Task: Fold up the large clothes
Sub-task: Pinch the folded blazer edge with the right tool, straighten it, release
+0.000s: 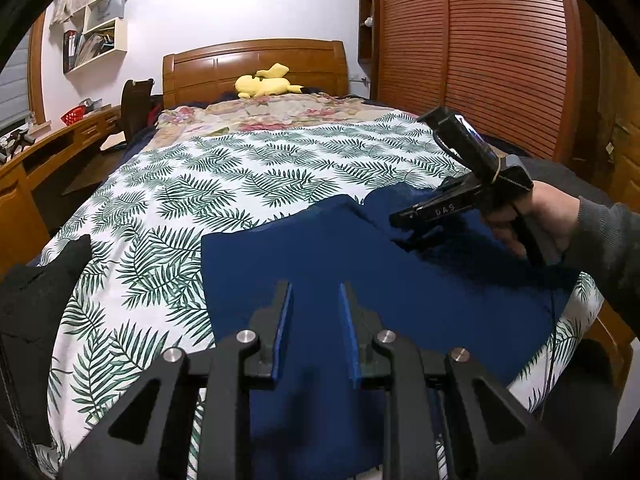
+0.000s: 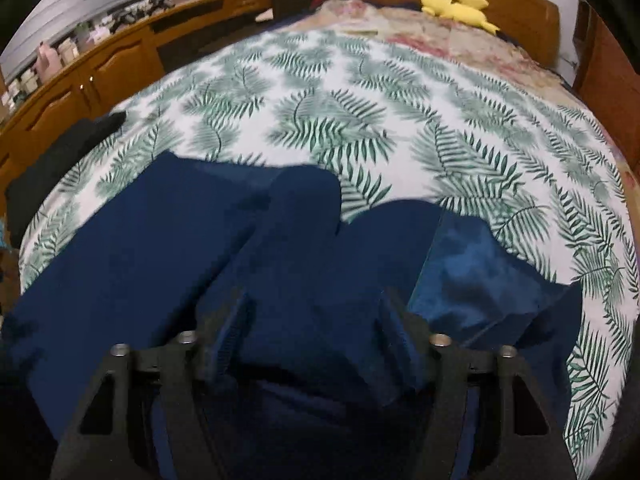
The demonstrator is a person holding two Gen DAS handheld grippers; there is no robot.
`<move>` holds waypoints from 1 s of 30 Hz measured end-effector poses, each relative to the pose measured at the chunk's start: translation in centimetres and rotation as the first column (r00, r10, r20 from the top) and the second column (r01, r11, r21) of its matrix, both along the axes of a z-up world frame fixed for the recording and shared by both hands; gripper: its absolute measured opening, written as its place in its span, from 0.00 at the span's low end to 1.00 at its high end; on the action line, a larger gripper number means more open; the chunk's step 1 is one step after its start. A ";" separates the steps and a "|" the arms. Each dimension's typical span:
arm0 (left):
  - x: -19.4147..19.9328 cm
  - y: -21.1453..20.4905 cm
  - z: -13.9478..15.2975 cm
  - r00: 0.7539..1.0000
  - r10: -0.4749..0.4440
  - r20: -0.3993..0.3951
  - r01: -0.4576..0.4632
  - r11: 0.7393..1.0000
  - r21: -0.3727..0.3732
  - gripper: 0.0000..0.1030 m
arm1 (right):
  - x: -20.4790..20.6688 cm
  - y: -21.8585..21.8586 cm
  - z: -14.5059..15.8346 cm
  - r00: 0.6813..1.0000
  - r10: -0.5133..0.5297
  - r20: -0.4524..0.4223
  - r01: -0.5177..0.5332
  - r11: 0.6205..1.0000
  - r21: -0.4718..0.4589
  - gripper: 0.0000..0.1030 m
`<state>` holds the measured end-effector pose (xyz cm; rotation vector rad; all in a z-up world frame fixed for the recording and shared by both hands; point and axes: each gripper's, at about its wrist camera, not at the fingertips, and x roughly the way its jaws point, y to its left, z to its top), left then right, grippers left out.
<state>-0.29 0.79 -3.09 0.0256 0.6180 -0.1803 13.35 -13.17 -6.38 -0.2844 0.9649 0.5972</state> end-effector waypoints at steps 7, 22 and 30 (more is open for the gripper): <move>-0.1 0.1 0.0 1.000 0.006 -0.004 -0.006 1.000 -0.001 0.21 | -0.2 1.0 0.0 0.997 0.072 0.009 -0.072 0.997 0.006 0.03; -0.1 0.2 0.1 1.000 0.008 -0.005 -0.008 1.000 -0.008 0.21 | 3.8 2.7 4.7 0.950 -0.058 0.306 0.078 0.996 -0.054 0.02; 0.2 -0.4 0.1 1.000 -0.001 -0.009 0.001 1.000 -0.011 0.21 | 4.9 2.1 2.4 0.955 -0.136 0.265 0.167 0.981 -0.099 0.29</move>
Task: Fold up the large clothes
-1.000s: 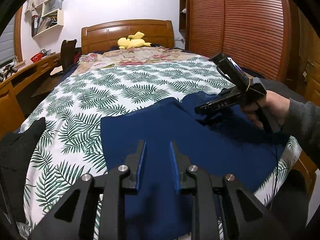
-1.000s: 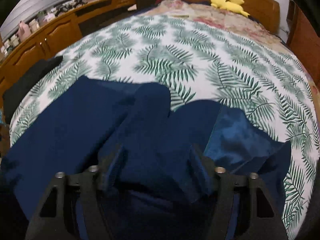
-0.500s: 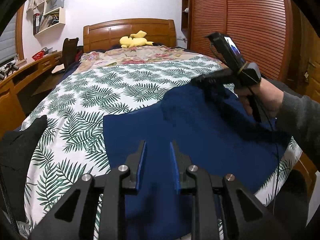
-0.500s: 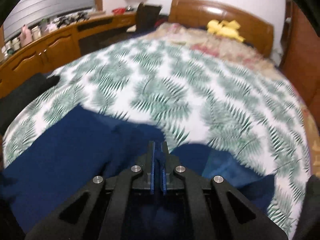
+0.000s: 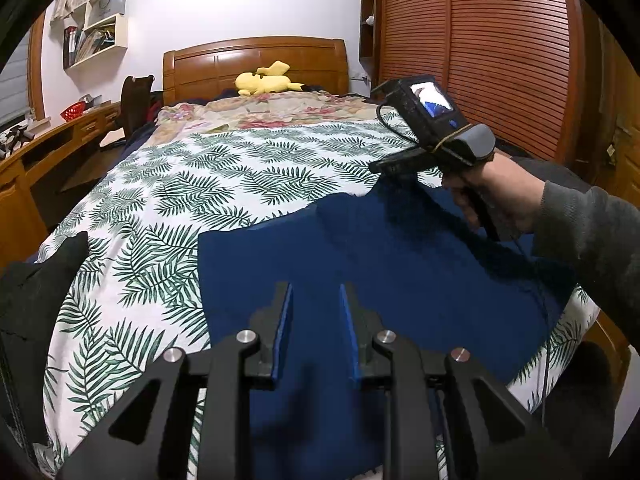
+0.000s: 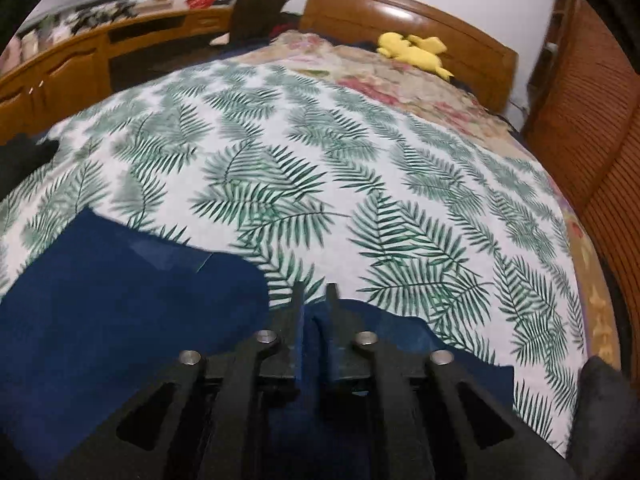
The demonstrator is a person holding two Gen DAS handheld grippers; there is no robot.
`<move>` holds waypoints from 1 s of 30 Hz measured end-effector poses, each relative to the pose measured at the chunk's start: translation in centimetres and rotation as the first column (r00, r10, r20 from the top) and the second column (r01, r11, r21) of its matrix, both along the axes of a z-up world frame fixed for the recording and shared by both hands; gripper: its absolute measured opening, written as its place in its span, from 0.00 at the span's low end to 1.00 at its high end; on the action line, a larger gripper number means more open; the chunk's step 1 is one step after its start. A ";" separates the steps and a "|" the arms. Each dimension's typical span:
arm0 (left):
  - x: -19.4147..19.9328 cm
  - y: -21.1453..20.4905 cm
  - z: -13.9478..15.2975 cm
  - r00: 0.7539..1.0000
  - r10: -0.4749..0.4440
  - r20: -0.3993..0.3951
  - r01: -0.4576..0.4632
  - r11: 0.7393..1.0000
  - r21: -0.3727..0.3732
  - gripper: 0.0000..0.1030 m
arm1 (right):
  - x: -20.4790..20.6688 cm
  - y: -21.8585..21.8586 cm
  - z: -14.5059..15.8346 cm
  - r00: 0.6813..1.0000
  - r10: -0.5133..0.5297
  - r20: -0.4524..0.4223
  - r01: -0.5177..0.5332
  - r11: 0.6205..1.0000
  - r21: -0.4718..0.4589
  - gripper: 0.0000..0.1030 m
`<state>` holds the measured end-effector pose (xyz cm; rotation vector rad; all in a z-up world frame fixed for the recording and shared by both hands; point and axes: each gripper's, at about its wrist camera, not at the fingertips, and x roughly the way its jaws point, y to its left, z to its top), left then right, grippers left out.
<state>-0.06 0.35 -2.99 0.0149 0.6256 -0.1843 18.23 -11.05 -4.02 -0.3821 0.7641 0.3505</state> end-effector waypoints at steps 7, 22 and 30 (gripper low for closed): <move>0.4 -0.7 -0.1 1.000 -0.014 0.000 0.014 1.000 0.001 0.21 | -1.1 -2.9 3.4 0.998 -0.025 0.064 0.021 0.998 0.066 0.63; 0.7 -1.8 -0.3 0.999 -0.039 -0.006 0.039 0.999 -0.009 0.21 | -1.1 -15.3 1.2 0.982 -0.190 -0.008 0.190 0.982 0.019 0.63; 1.0 -2.4 -0.7 0.999 -0.046 -0.022 0.046 0.999 0.000 0.21 | 1.1 -20.5 -3.0 0.938 -0.304 -0.167 0.316 0.947 0.050 0.63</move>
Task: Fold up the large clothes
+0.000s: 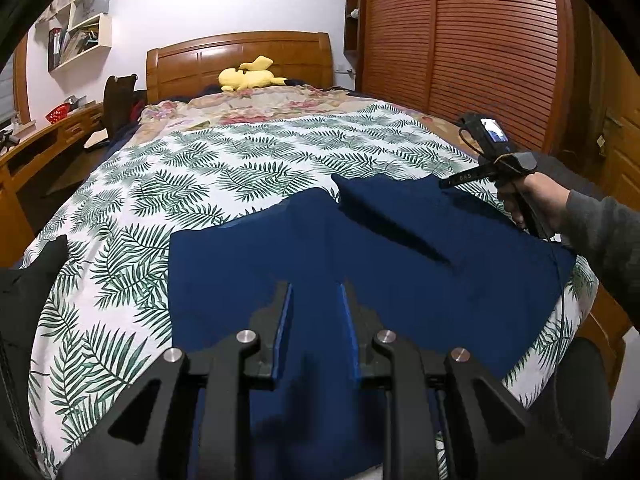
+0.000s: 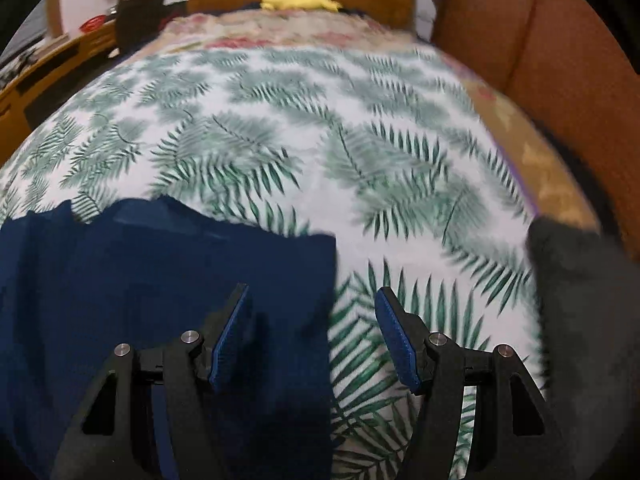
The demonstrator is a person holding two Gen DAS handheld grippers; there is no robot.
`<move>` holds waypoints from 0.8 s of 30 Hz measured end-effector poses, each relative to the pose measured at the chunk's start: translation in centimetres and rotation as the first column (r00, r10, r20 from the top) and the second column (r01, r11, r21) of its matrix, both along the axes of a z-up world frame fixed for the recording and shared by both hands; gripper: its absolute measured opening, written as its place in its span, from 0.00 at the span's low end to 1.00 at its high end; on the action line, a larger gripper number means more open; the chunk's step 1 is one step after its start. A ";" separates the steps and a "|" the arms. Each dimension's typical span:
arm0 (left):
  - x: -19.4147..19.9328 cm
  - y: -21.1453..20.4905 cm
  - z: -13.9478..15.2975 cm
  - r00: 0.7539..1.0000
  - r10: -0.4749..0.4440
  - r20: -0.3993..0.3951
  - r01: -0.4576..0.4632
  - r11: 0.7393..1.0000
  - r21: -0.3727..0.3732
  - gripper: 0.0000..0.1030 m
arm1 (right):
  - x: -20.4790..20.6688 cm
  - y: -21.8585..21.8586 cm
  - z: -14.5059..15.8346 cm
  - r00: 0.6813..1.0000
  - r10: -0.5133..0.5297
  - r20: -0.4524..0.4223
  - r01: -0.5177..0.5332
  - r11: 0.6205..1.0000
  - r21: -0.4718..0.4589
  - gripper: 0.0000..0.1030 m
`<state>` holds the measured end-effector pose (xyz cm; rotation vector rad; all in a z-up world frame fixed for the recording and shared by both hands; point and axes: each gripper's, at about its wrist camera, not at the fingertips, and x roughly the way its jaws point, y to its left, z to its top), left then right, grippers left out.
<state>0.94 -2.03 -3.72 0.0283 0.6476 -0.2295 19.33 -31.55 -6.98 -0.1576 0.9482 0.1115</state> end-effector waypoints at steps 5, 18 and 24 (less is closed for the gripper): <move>0.1 -0.2 0.0 1.000 -0.003 -0.004 0.003 1.000 0.001 0.21 | 0.4 -0.9 -1.9 0.994 0.041 -0.100 -0.027 0.990 0.138 0.12; -0.4 -0.2 0.2 1.000 -0.006 0.006 0.006 1.000 -0.002 0.21 | -2.3 -2.2 4.4 0.987 -0.100 0.124 0.102 0.995 -0.014 0.19; -0.8 -0.2 0.5 1.000 -0.011 0.018 0.011 1.000 -0.004 0.21 | -5.4 -0.6 5.9 0.985 0.033 0.169 -0.028 0.999 -0.030 0.62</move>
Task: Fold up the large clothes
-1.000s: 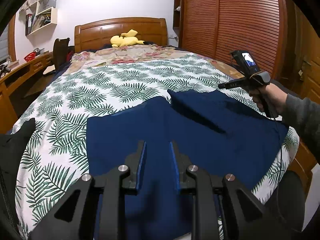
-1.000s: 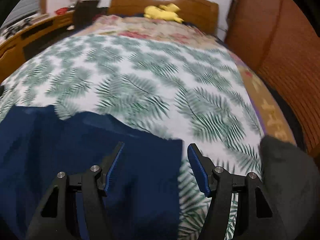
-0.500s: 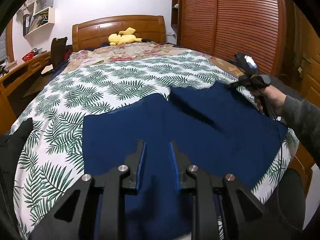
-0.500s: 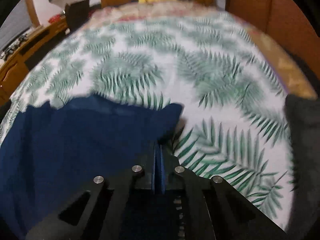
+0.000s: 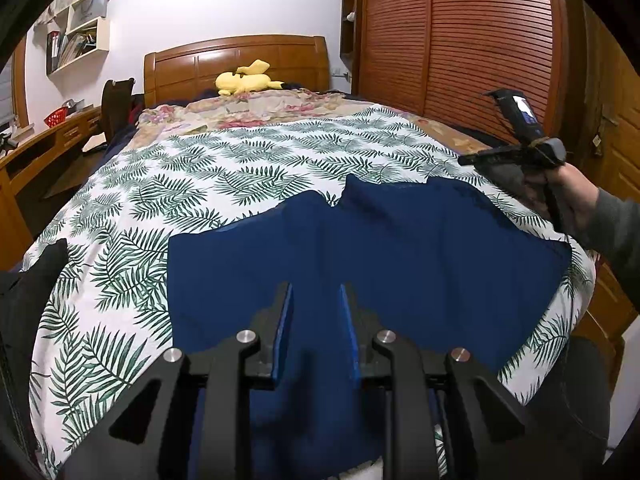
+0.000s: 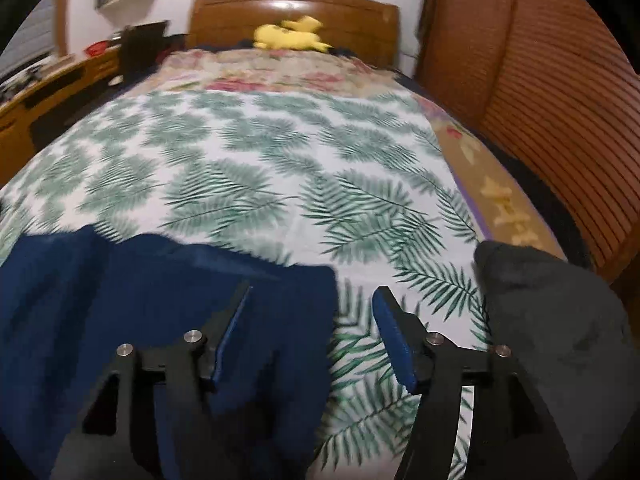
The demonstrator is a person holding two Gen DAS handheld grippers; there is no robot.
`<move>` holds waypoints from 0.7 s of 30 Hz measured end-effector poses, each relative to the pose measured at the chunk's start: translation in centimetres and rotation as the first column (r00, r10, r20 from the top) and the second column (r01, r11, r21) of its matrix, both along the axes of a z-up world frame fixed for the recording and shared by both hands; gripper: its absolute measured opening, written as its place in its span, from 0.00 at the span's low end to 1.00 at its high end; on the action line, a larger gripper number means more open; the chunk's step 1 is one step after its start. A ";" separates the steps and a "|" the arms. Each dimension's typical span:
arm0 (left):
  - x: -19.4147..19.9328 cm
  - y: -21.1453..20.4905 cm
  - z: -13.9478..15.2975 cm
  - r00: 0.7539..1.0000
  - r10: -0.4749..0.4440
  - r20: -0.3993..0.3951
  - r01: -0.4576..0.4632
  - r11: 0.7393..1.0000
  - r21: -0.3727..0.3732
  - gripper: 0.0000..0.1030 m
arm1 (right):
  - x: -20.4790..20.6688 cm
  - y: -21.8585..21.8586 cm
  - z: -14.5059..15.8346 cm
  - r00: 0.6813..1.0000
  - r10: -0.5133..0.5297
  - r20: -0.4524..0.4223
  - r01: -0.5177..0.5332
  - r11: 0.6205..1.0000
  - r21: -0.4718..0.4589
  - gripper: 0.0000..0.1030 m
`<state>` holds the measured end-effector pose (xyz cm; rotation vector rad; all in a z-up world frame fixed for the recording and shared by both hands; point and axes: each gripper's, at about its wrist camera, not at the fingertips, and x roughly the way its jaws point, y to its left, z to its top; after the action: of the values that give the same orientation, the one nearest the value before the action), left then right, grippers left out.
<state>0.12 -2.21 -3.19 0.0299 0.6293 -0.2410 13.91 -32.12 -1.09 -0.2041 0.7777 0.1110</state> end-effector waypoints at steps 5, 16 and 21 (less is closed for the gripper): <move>-0.3 0.2 0.2 1.000 0.001 0.006 -0.001 1.000 -0.003 0.21 | -5.0 2.6 -0.1 0.991 0.133 -0.021 -0.133 0.991 -0.004 0.62; -1.6 -0.2 0.4 1.000 -0.003 0.016 0.003 1.000 0.005 0.21 | -14.1 4.8 -3.0 0.964 0.259 -0.068 -0.255 0.965 0.055 0.62; -4.5 -0.8 -0.1 1.000 0.002 0.015 -0.003 0.999 0.040 0.21 | -16.0 3.8 -3.8 0.967 0.242 -0.080 -0.237 0.969 0.066 0.62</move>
<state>-4.36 -2.99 -3.25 0.0696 0.6190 -0.2254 -2.06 -28.36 -4.88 -0.2414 0.8340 0.3724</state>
